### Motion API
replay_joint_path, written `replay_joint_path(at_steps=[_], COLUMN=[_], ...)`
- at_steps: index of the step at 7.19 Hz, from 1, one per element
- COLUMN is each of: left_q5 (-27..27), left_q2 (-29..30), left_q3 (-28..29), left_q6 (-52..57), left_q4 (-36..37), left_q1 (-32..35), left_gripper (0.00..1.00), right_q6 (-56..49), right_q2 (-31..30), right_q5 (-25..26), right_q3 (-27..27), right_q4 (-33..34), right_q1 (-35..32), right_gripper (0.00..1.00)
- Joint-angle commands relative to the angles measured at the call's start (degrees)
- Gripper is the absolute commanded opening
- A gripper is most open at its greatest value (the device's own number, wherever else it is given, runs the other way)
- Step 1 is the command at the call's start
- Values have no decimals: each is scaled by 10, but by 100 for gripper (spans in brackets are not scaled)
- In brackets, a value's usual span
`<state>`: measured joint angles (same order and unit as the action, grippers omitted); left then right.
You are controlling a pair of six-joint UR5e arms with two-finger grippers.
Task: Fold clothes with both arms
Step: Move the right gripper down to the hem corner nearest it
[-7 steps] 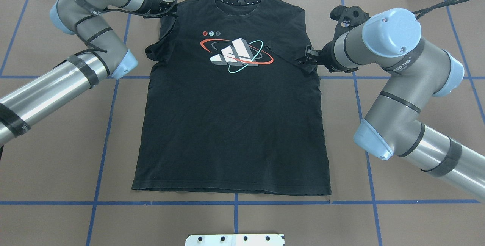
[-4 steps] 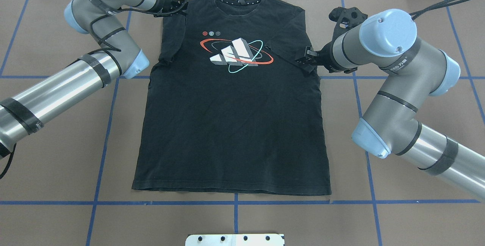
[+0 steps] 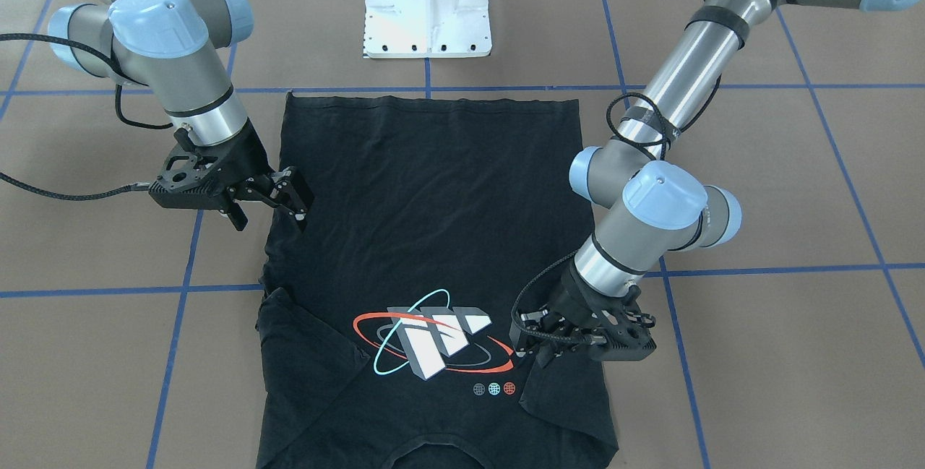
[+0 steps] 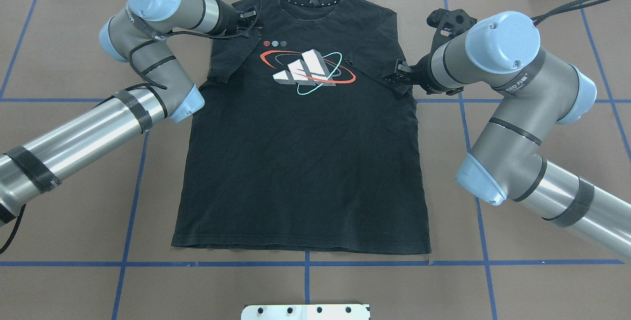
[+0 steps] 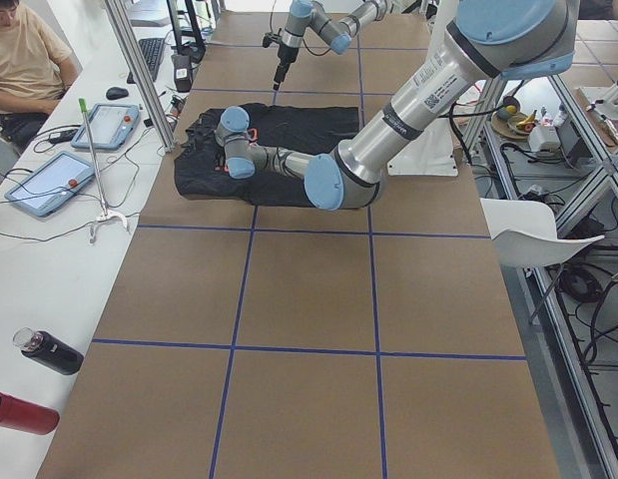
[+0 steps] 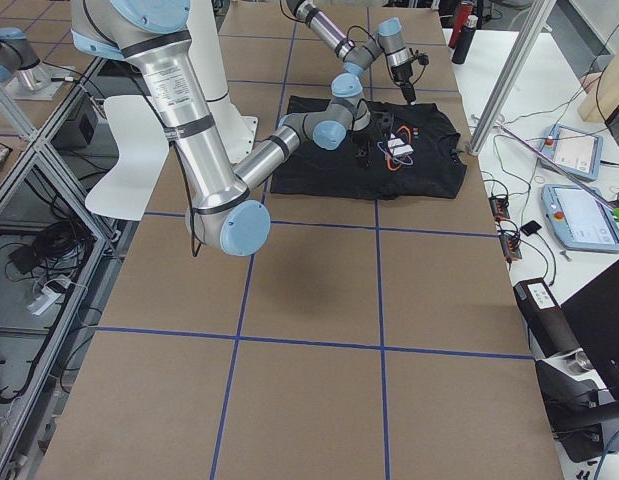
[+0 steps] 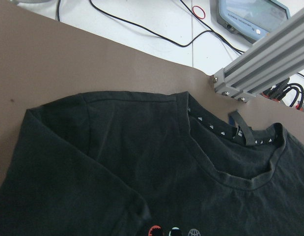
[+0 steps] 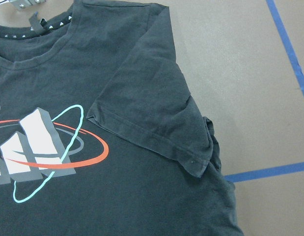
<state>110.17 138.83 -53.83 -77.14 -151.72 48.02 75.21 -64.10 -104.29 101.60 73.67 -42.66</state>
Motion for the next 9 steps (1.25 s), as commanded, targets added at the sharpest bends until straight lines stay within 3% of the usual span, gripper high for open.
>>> replay_joint_path(at_steps=[1,2,3,4,5,6,8,9], left_q5=[22,62,65,62,59,53,29,17], left_q2=[-70,-104,-149,-187,-200,-214,-225,-232], left_q3=[-132,-189,-248,-299,-318,-329,-333,-343], left_q6=[-8,-28,-32,-32,-33,-33,-32,-32], left_q4=[16,41,42,42,42,42,42,42], left_q1=[-1,-1,-1,-1,0,-1,-1,-2], left_gripper=[100,100,100,100,100,100,100,100], right_q6=[76,149,212,242,279,351,475,505], right_q2=[6,-2,-20,-74,-134,-167,-185,-189], right_q5=[7,14,21,35,50,100,190,206], right_q3=[16,31,56,127,174,194,194,195], right_q4=[7,13,37,64,70,70,71,71], right_q1=[4,27,60,102,144,195,296,329], right_gripper=[100,100,99,99,98,96,90,88])
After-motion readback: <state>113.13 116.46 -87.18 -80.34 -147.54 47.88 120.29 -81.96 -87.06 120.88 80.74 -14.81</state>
